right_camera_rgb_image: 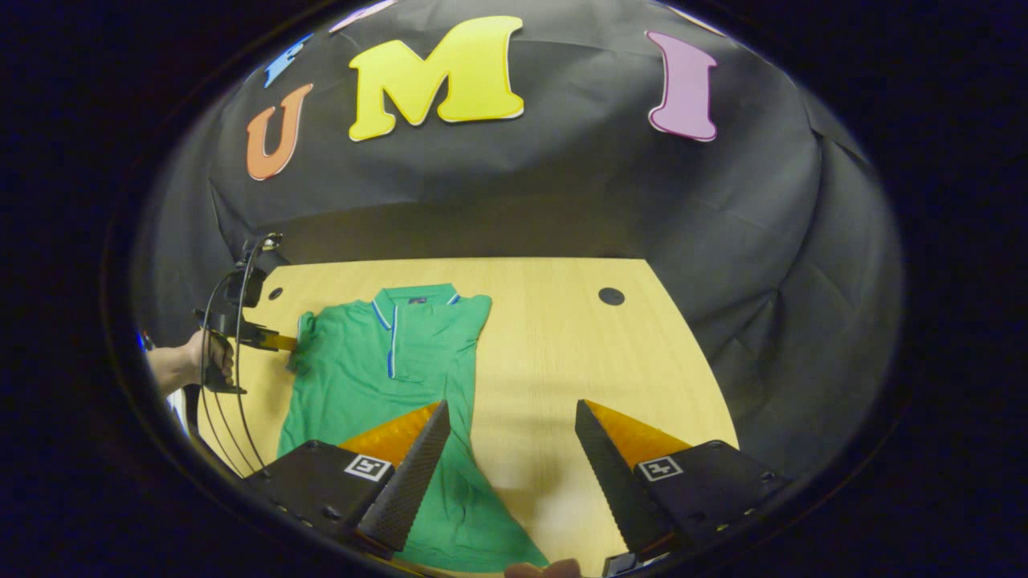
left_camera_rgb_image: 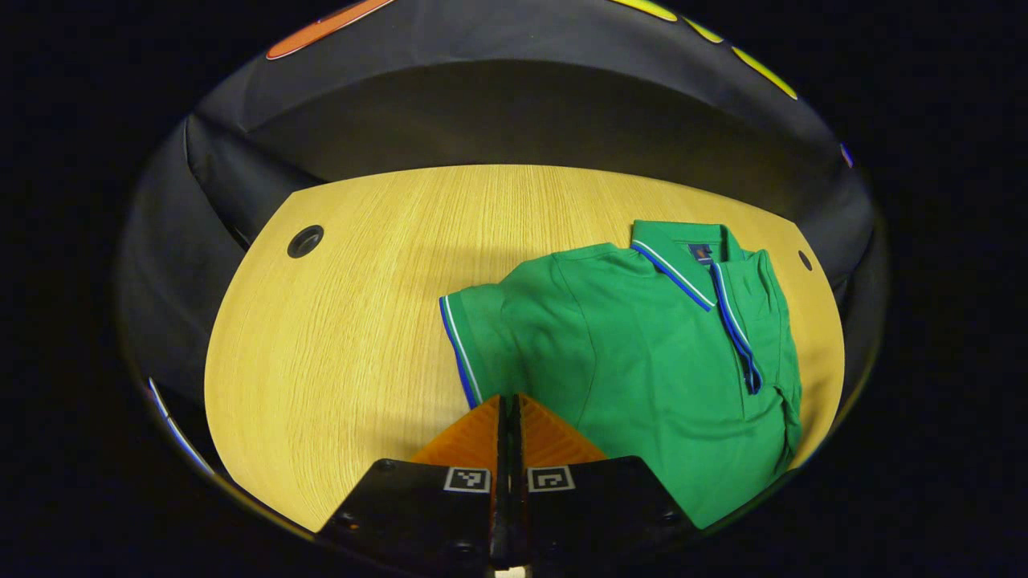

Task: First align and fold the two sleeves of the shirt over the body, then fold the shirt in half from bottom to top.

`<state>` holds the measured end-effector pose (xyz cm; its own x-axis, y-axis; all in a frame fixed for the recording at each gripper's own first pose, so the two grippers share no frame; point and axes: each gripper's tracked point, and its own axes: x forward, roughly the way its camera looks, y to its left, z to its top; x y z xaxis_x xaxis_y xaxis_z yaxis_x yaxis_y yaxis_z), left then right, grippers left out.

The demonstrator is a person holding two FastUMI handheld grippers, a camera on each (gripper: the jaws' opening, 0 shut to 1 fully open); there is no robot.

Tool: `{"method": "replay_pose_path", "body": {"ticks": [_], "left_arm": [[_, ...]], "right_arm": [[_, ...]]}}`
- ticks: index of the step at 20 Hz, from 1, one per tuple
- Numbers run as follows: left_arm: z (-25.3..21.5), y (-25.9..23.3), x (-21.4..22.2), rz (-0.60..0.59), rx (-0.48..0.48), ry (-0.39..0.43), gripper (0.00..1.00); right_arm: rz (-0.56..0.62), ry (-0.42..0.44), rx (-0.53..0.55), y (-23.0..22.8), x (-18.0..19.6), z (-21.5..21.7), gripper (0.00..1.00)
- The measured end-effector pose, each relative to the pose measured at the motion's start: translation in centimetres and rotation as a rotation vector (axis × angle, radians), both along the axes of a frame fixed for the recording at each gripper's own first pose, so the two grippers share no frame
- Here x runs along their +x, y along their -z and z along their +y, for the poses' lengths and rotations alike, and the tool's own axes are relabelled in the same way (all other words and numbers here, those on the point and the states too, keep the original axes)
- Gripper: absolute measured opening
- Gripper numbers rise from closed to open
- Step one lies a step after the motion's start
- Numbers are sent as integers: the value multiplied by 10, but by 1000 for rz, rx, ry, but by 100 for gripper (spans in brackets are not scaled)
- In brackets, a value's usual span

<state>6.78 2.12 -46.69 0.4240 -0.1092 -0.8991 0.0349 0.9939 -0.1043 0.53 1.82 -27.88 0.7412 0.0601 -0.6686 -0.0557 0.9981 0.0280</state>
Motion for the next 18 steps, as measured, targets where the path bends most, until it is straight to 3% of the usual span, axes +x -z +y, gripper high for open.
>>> {"method": "replay_pose_path", "body": {"ticks": [5,7,10,12,13,15,18], "left_arm": [[-7,-33,9,-56,-61,-35,3],[2,-36,14,-76,-30,-35,3],[25,-17,2,17,60,-77,3],[25,-9,1,43,15,-101,10],[28,-6,-3,47,32,-113,25],[35,1,2,42,69,-134,75],[36,4,-5,73,67,-157,86]], "right_arm": [[-11,-5,18,-5,-4,-1,95],[-8,-6,25,-2,-6,-1,95],[-5,-9,30,0,-11,-3,95],[1,-6,27,2,-13,-7,95],[5,-2,24,4,-15,-11,95],[20,10,27,10,-17,-17,95],[29,20,31,11,-16,-22,95]]}}
